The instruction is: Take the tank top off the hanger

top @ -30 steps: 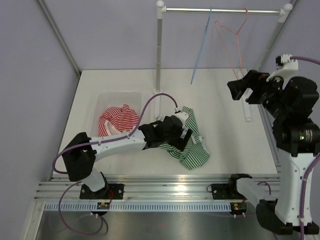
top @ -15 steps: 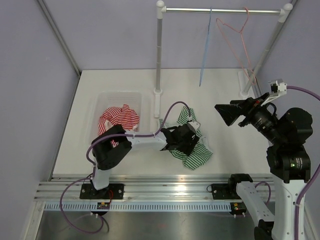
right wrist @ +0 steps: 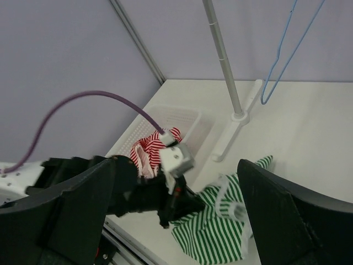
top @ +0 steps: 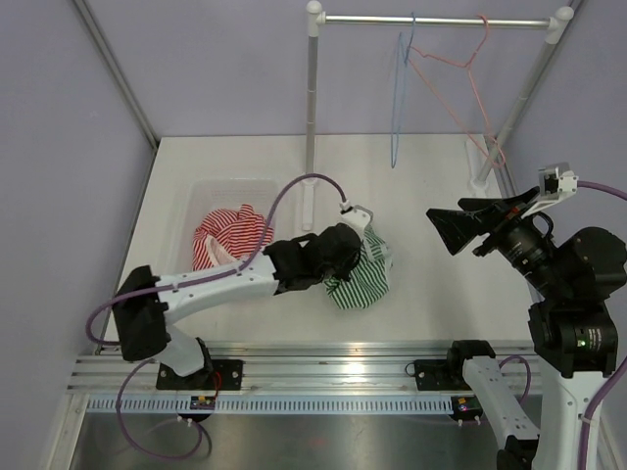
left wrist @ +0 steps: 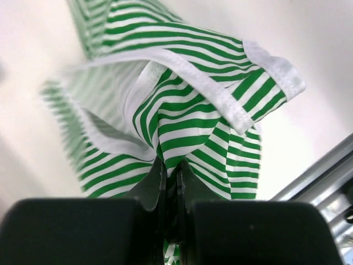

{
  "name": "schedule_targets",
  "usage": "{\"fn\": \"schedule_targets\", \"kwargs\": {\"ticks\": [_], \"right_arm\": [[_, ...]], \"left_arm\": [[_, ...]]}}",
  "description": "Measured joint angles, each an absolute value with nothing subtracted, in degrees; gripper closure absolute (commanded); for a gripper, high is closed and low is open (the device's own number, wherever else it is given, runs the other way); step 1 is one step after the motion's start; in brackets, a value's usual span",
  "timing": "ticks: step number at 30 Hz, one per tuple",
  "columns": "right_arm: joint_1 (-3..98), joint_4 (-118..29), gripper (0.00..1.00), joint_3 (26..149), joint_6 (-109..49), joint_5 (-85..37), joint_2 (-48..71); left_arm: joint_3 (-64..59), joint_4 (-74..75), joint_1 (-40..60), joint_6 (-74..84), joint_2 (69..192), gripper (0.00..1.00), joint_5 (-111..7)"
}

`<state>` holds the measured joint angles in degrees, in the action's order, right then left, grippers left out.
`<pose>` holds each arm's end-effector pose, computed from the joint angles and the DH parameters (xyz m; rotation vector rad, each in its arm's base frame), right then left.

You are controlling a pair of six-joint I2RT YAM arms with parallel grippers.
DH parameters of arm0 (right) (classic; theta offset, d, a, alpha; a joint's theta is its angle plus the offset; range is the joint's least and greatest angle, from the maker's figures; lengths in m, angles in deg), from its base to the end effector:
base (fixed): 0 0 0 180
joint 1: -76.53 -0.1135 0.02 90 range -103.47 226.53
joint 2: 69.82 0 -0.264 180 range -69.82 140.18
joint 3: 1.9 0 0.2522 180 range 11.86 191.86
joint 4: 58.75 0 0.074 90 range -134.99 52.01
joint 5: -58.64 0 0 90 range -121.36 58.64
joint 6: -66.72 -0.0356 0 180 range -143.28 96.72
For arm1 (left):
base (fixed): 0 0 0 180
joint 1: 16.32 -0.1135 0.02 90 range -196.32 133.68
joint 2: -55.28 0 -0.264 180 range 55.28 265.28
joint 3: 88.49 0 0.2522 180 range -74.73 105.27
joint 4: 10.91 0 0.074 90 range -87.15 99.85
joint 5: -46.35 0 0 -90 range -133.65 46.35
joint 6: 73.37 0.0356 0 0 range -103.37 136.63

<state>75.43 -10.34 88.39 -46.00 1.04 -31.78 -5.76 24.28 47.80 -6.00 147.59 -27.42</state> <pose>0.0699 0.0204 0.4826 -0.1755 1.5523 0.7533 0.1644 -0.3161 0.2591 0.7015 2.2460 -0.4285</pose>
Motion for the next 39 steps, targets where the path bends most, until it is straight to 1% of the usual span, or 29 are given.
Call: {"fn": "schedule_targets", "kwargs": {"ticks": [3,7,13,16,19,22,27,32,34,39], "right_arm": [[75.43,-10.08,0.01,88.42,-45.98,0.61,-32.21],[75.43,-9.95,0.00,88.57,-45.98,0.54,-32.41],[75.43,-9.84,0.01,89.44,-46.00,0.17,-32.52],[75.43,-9.88,0.01,89.44,-46.00,0.15,-32.85],[75.43,-10.38,0.01,89.44,-46.11,0.50,-32.93],[75.43,-11.30,0.00,89.31,-46.55,1.37,-32.91],[75.43,-13.25,0.00,88.44,-47.18,2.33,-32.91],[75.43,-15.10,0.00,86.65,-47.66,2.94,-32.85],[75.43,-15.89,0.01,85.55,-47.90,3.47,-32.74],[75.43,-17.79,0.01,82.91,-49.08,4.87,-31.51]], "left_arm": [[-3.72,28.50,47.56,-5.94,139.42,1.00,-21.87],[0.60,34.81,46.97,-5.94,132.34,1.00,-14.42],[7.62,44.78,42.40,-6.13,127.40,1.00,-8.14],[8.91,47.36,35.58,-6.09,124.82,1.00,-9.74],[8.93,48.56,26.53,-6.02,123.07,1.00,-12.82],[8.95,49.74,15.82,-5.94,122.66,1.00,-19.55],[8.71,49.87,0.61,-5.94,125.91,1.00,-33.00],[7.97,49.83,-9.07,-5.65,134.83,1.00,-43.42],[7.55,50.14,-11.41,-5.22,139.31,1.00,-44.58],[8.56,52.78,-14.14,-2.83,152.58,1.00,-43.01]]}}
